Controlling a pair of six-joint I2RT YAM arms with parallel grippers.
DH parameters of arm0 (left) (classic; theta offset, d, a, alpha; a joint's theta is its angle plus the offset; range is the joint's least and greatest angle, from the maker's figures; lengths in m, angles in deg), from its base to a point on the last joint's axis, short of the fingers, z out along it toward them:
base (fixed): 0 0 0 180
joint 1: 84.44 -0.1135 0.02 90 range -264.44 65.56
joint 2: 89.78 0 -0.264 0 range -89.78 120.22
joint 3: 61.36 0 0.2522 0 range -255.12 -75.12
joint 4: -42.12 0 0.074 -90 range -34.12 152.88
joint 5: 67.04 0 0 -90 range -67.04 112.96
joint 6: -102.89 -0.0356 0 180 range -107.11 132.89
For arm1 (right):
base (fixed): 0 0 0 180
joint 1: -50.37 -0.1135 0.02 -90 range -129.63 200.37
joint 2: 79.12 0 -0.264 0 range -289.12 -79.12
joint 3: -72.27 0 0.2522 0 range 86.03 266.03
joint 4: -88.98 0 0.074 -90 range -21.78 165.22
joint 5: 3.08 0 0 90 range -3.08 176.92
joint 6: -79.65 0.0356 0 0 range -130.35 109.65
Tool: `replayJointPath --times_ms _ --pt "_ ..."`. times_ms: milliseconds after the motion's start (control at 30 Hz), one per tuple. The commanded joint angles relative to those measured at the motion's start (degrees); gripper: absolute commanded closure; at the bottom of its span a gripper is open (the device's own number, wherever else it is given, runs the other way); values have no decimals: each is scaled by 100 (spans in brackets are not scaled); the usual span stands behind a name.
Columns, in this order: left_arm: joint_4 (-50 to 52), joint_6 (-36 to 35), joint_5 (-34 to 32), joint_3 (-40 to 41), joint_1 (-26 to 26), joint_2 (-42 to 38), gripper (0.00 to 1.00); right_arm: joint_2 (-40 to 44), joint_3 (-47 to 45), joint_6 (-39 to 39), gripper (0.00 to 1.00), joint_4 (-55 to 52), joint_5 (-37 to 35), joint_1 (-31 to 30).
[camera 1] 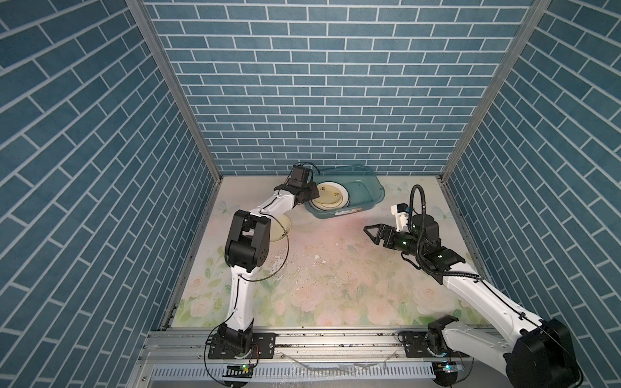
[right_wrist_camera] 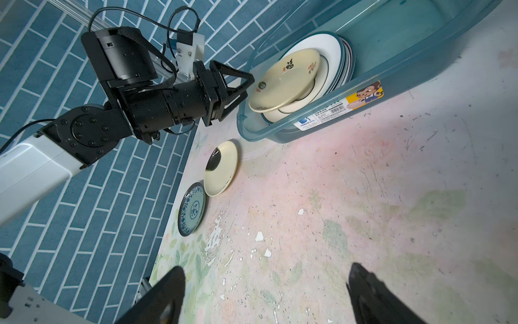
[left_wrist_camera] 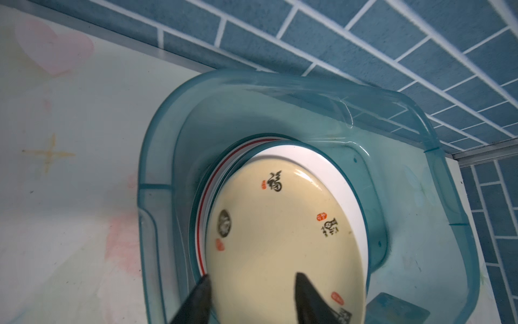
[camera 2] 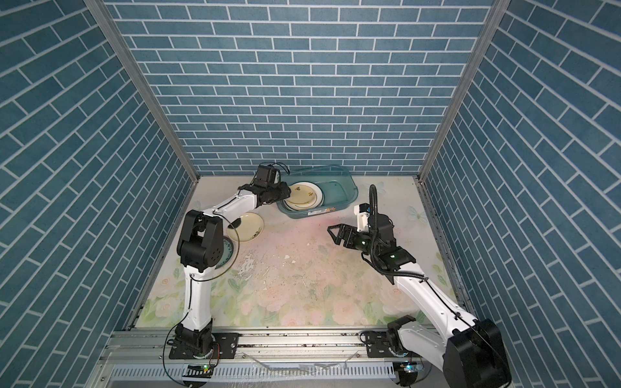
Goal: Place the plates into the plastic bin on the countertop
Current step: Place the plate in the plastic bin.
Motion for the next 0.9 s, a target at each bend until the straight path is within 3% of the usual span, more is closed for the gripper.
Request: replayJointPath --times_ms 0,233,433,700,867 --pt "-119 -283 140 -125 -47 2 1 -31 51 146 9 59 58 -15" --pt "-530 -409 250 277 -85 -485 0 -49 77 154 9 -5 83 -13" --pt "-822 -433 -89 1203 -83 -1437 0 19 73 180 9 -28 85 -12" --pt "-818 72 -1240 3473 -83 -3611 1 42 -104 463 9 501 374 -12" --pt "177 -194 -2118 4216 -295 -4671 0 -128 -128 624 9 742 656 -17"
